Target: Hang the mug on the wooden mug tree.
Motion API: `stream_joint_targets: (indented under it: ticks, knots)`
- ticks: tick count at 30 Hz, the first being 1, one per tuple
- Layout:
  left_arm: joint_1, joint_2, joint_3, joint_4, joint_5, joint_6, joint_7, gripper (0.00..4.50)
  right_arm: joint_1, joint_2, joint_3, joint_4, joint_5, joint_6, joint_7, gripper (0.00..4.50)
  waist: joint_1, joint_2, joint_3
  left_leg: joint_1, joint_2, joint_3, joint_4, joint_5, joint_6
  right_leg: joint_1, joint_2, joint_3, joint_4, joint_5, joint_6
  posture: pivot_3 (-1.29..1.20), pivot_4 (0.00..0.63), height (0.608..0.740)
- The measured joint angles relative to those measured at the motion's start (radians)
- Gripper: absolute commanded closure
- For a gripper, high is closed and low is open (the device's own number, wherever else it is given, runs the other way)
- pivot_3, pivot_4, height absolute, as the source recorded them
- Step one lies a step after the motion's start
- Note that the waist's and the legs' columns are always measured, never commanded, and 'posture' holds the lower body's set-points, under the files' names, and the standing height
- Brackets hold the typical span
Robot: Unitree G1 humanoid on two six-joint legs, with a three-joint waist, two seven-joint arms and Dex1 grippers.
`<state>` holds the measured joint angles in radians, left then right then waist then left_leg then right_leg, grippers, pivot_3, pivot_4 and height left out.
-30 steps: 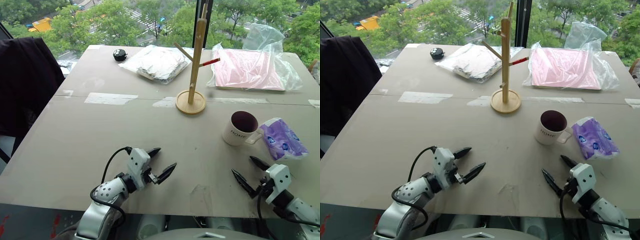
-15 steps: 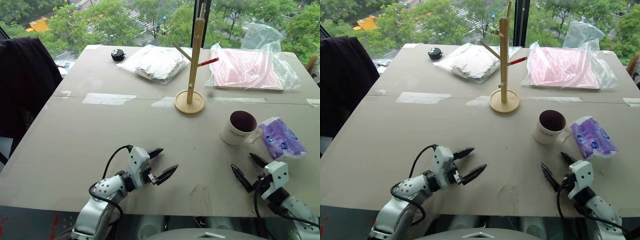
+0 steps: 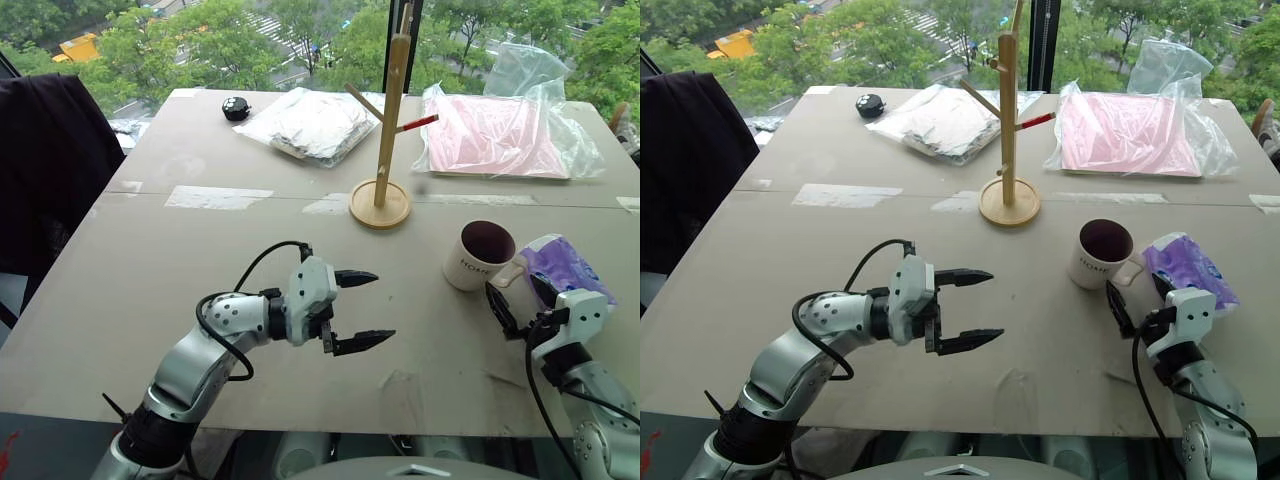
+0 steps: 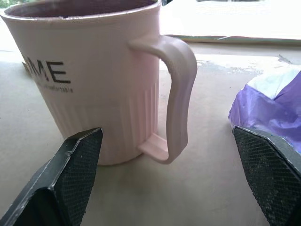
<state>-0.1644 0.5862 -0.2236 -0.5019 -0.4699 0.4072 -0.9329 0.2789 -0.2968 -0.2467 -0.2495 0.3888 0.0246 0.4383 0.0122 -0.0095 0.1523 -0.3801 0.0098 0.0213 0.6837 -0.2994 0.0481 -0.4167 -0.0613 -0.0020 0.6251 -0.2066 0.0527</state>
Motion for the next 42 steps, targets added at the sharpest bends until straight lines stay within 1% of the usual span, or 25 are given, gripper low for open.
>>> stream_joint_targets:
  ticks: [3, 4, 5, 6, 7, 8, 9, 11, 12, 13, 14, 23, 27, 32, 36, 37, 38, 39, 40, 42]
  knots:
    - [-0.02, 0.001, -0.004, 0.0, -0.002, 0.017, -0.002, 0.0, -0.024, 0.0, -0.003, 0.025, -0.003, -0.002, 0.0, 0.03, -0.002, 0.0, 0.0, 0.0, 0.0, 0.0, 0.0, 0.0, 0.0, 0.0, 0.0, 0.001, 0.0, 0.0, 0.0, 0.0, 0.15, 0.74]
    - [-0.024, 0.001, -0.004, 0.0, -0.003, 0.021, -0.002, 0.0, -0.032, 0.0, -0.003, 0.032, -0.004, -0.003, 0.001, 0.42, -0.002, 0.0, 0.0, 0.0, 0.0, 0.0, 0.0, 0.0, 0.0, 0.0, 0.0, 0.001, 0.0, 0.0, 0.0, 0.0, 0.15, 0.74]
    - [-0.025, 0.002, -0.004, 0.0, -0.003, 0.023, -0.003, 0.0, -0.041, 0.0, -0.003, 0.037, -0.005, -0.003, 0.001, 0.53, -0.002, 0.0, 0.0, 0.0, 0.0, 0.0, 0.0, 0.0, 0.0, 0.0, 0.001, 0.001, 0.001, 0.0, 0.0, 0.0, 0.15, 0.74]
    - [-0.025, 0.004, -0.004, -0.001, -0.003, 0.024, -0.004, 0.0, -0.051, 0.0, -0.003, 0.044, -0.006, -0.005, 0.004, 0.74, -0.003, 0.0, 0.0, 0.0, 0.0, 0.0, 0.0, 0.0, 0.0, 0.0, 0.001, 0.001, 0.001, 0.0, 0.0, 0.0, 0.15, 0.74]
    - [-0.025, 0.008, -0.004, -0.002, -0.003, 0.026, -0.005, 0.0, -0.064, 0.0, -0.003, 0.06, -0.007, -0.008, 0.008, 1.22, -0.002, 0.0, 0.0, 0.0, 0.0, 0.0, 0.0, 0.0, 0.0, 0.0, 0.001, 0.001, 0.0, 0.0, 0.0, 0.0, 0.15, 0.74]
    - [-0.024, 0.012, -0.004, -0.006, -0.003, 0.027, -0.005, 0.0, -0.075, 0.0, -0.003, 0.076, -0.008, -0.01, 0.013, 1.82, -0.002, 0.0, 0.0, 0.0, 0.0, 0.0, 0.0, 0.0, 0.0, 0.0, 0.001, 0.001, 0.0, 0.0, 0.0, 0.0, 0.15, 0.74]
    - [-0.024, 0.014, -0.004, -0.013, -0.003, 0.028, -0.004, 0.0, -0.083, -0.001, -0.003, 0.092, -0.009, -0.012, 0.019, 2.24, -0.001, 0.0, 0.0, 0.0, 0.0, 0.0, 0.0, 0.0, 0.0, 0.0, 0.001, 0.001, 0.0, 0.0, 0.0, 0.0, 0.15, 0.74]
    - [-0.024, 0.014, -0.004, -0.024, -0.003, 0.029, -0.001, 0.0, -0.095, -0.002, -0.003, 0.118, -0.011, -0.015, 0.03, 3.28, 0.001, 0.0, 0.0, 0.0, 0.0, 0.0, 0.0, 0.0, 0.0, 0.0, 0.001, 0.001, 0.0, 0.0, 0.0, 0.0, 0.15, 0.74]
    - [-0.024, 0.015, -0.004, -0.026, -0.003, 0.03, 0.0, 0.0, -0.104, -0.002, -0.003, 0.131, -0.013, -0.019, 0.038, 3.64, 0.001, 0.0, 0.0, 0.0, 0.0, 0.0, 0.0, 0.0, 0.0, 0.0, 0.001, 0.001, 0.0, 0.0, 0.0, 0.0, 0.15, 0.74]
    - [-0.025, 0.015, -0.004, -0.026, -0.003, 0.031, 0.001, 0.0, -0.113, -0.005, -0.003, 0.145, -0.014, -0.026, 0.044, 4.16, 0.0, 0.0, 0.0, 0.0, 0.0, 0.0, 0.0, 0.0, 0.0, 0.0, 0.001, 0.001, 0.0, 0.0, 0.0, 0.0, 0.15, 0.74]
    - [-0.025, 0.015, -0.004, -0.026, -0.003, 0.032, 0.001, 0.0, -0.118, -0.009, -0.003, 0.155, -0.015, -0.029, 0.045, 4.48, 0.0, 0.001, 0.0, 0.0, 0.0, 0.001, 0.0, 0.0, 0.0, 0.0, 0.001, 0.001, 0.0, 0.0, 0.0, 0.0, 0.15, 0.74]
    - [-0.03, 0.015, -0.004, -0.026, -0.001, 0.037, -0.001, 0.0, -0.193, -0.024, 0.002, 0.251, -0.032, -0.055, 0.095, 4.48, -0.001, 0.001, 0.001, 0.0, 0.0, 0.0, 0.0, 0.0, 0.0, 0.0, 0.001, 0.001, 0.001, 0.0, 0.0, 0.0, 0.15, 0.74]
    - [-0.03, 0.011, -0.002, -0.025, 0.0, 0.035, 0.002, 0.0, -0.204, -0.036, 0.004, 0.256, -0.037, -0.057, 0.105, 4.48, -0.001, 0.001, 0.001, 0.0, 0.0, 0.0, 0.0, 0.0, 0.0, 0.0, 0.001, 0.001, 0.001, 0.0, 0.0, 0.0, 0.15, 0.74]
    - [-0.005, -0.017, 0.023, -0.025, -0.006, 0.029, 0.03, 0.0, -0.244, -0.13, 0.031, 0.245, -0.069, -0.045, 0.159, 4.48, -0.004, 0.001, 0.001, 0.001, -0.001, 0.001, 0.001, 0.0, 0.0, 0.0, 0.001, 0.003, 0.001, 0.0, 0.0, 0.0, 0.15, 0.74]
    - [0.032, -0.09, 0.059, -0.025, -0.027, 0.021, 0.09, 0.0, -0.379, -0.238, 0.078, 0.211, -0.068, 0.042, 0.231, 4.48, -0.016, 0.003, 0.003, 0.001, -0.001, 0.002, 0.001, 0.0, 0.0, 0.0, 0.001, 0.003, 0.001, 0.001, 0.0, 0.0, 0.15, 0.74]
    - [0.038, -0.118, 0.069, -0.026, -0.028, 0.01, 0.119, 0.0, -0.453, -0.275, 0.09, 0.204, -0.068, 0.072, 0.258, 4.48, -0.017, 0.003, 0.003, 0.001, -0.001, 0.001, 0.001, 0.0, 0.0, 0.0, 0.001, 0.002, 0.002, 0.001, 0.0, 0.0, 0.15, 0.74]
    - [0.041, -0.131, 0.071, -0.026, -0.026, 0.0, 0.134, 0.0, -0.493, -0.294, 0.094, 0.202, -0.068, 0.082, 0.272, 4.48, -0.017, 0.002, 0.003, 0.001, -0.001, 0.0, 0.001, 0.0, 0.0, 0.001, 0.001, 0.002, 0.001, 0.001, 0.0, 0.0, 0.15, 0.74]
    - [0.049, -0.158, 0.079, -0.026, -0.021, -0.015, 0.165, 0.0, -0.555, -0.325, 0.115, 0.216, -0.071, 0.088, 0.305, 4.48, -0.017, 0.002, 0.003, 0.001, -0.002, 0.0, 0.001, 0.0, 0.0, 0.001, 0.001, 0.001, 0.001, 0.001, 0.0, 0.0, 0.15, 0.74]
    - [0.048, -0.168, 0.08, -0.026, -0.02, -0.019, 0.176, 0.0, -0.575, -0.336, 0.12, 0.221, -0.072, 0.09, 0.316, 4.48, -0.018, 0.003, 0.003, 0.001, -0.002, 0.0, 0.001, 0.0, 0.0, 0.001, 0.001, 0.002, 0.001, 0.001, 0.0, 0.0, 0.15, 0.74]
    - [0.042, -0.232, 0.092, -0.026, -0.016, -0.043, 0.239, 0.0, -0.69, -0.373, 0.155, 0.272, -0.082, 0.088, 0.382, 4.48, -0.016, 0.002, 0.003, 0.0, -0.002, -0.001, 0.001, 0.0, 0.0, 0.001, 0.001, 0.001, 0.001, 0.002, 0.002, 0.0, 0.15, 0.74]
